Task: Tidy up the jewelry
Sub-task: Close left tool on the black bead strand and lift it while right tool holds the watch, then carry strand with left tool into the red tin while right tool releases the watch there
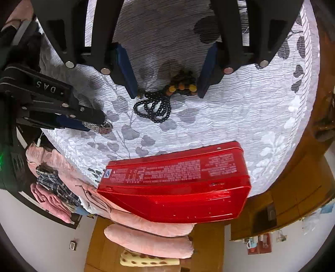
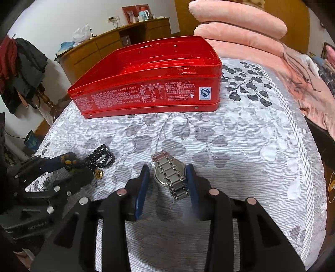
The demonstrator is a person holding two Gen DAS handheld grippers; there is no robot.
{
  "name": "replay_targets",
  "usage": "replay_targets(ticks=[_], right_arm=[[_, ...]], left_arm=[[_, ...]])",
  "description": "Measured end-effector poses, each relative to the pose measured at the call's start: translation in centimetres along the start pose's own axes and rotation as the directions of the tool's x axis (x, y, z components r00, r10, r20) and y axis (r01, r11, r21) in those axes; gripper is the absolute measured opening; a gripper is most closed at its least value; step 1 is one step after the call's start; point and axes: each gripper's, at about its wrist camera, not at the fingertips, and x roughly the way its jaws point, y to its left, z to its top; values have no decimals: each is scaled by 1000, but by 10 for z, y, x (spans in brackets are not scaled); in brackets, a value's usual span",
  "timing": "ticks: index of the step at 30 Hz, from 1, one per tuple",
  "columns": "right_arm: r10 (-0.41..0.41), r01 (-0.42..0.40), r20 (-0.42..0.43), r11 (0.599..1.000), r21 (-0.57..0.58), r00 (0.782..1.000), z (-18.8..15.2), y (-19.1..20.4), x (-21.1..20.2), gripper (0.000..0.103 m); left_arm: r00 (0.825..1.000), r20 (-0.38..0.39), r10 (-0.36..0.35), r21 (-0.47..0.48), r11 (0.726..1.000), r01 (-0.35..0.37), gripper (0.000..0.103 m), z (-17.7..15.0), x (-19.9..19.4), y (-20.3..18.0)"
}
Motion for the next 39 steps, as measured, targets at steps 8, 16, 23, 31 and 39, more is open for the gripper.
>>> replay_targets(ticks=[8, 16, 23, 31, 39], right_arm=[[-4, 4, 2, 1000, -10, 1000, -1, 3, 0, 41], [-8, 8, 1, 999, -47, 1000, -1, 11, 3, 50], [-52, 52, 10, 996, -67, 999, -1, 12, 4, 33], [-45, 46, 21, 996, -74, 999, -4, 15, -2, 30], [-34, 39, 63, 997, -74, 997, -1, 16, -19, 30]], left_arm=[[999, 10, 51, -23, 998, -51, 29, 3, 2, 6], [998, 7, 69, -42, 997, -69, 37, 8, 6, 6], [994, 2, 106, -24, 994, -106, 32, 13, 13, 1], [994, 37, 99, -80, 992, -95, 20, 12, 3, 11], [991, 94, 97, -112, 990, -86, 19, 16, -14, 11]])
